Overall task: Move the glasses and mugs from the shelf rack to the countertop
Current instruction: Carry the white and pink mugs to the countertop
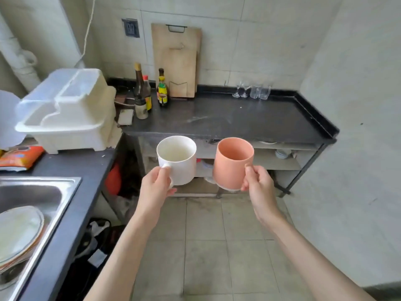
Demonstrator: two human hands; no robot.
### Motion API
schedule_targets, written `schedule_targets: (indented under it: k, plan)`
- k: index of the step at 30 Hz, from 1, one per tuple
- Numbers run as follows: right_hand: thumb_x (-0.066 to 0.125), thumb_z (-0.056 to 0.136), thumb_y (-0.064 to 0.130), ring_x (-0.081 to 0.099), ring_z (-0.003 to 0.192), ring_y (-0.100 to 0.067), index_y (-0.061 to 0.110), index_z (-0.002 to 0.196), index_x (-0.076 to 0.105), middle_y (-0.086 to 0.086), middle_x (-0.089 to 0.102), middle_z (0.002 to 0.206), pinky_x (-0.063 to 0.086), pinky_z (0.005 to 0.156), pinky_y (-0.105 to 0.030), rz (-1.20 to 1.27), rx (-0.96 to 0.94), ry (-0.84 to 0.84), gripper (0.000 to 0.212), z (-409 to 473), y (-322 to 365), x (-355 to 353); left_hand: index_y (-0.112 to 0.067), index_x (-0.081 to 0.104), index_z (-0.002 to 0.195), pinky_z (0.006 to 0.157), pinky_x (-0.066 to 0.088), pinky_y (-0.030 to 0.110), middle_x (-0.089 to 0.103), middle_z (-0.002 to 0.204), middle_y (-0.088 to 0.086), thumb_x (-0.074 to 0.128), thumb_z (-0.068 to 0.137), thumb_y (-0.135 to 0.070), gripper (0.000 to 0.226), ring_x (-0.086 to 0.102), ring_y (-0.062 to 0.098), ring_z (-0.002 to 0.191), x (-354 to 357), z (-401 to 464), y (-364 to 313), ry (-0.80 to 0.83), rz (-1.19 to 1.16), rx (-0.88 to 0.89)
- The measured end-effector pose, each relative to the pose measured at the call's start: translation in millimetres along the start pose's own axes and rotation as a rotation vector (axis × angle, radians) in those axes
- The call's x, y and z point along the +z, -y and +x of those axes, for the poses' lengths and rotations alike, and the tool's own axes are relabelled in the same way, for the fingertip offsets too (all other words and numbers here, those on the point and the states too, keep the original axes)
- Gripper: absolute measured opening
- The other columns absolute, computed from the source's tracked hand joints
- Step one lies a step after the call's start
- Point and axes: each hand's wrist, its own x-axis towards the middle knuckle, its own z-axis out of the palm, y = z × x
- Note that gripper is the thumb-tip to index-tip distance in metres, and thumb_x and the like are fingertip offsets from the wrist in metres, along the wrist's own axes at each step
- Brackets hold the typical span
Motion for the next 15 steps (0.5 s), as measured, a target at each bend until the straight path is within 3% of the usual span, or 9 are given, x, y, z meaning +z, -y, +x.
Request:
schedule_targets:
  k: [5, 10, 15]
  plan:
    - [0.043, 0.095, 0.024, 0.044, 0.056, -0.015, 0.016, 0.083, 0.051, 0.001, 0.043, 0.059, 0.039, 0.066, -0.038, 0.018, 0.039, -0.077, 0.017, 87, 0, -5, -0.012, 0.043, 0.062, 0.056, 0.050, 0.015, 0.048, 0.075, 0.005, 0.043, 0.088, -0.023, 0.028, 0.056, 0.013, 0.076, 54, 93, -10, 0.108, 0.016, 0.010]
    - [0.043, 0.095, 0.025, 0.045, 0.056, -0.015, 0.013, 0.087, 0.051, 0.002, 0.044, 0.060, 0.039, 0.066, -0.037, 0.021, 0.071, -0.159, 0.017, 155, -15, -17, -0.013, 0.053, 0.066, 0.053, 0.049, 0.014, 0.054, 0.078, 0.002, 0.042, 0.089, -0.023, 0.027, 0.056, 0.013, 0.078, 112, 155, -8, 0.180, 0.053, -0.052]
    - [0.044, 0.095, 0.024, 0.045, 0.058, -0.016, 0.008, 0.091, 0.051, 0.002, 0.045, 0.063, 0.039, 0.064, -0.035, 0.017, 0.109, -0.176, 0.018, 231, -44, -39, -0.011, 0.054, 0.072, 0.055, 0.050, 0.019, 0.043, 0.067, 0.000, 0.043, 0.089, -0.022, 0.023, 0.047, 0.014, 0.067, 181, 211, 2, 0.216, 0.093, -0.123]
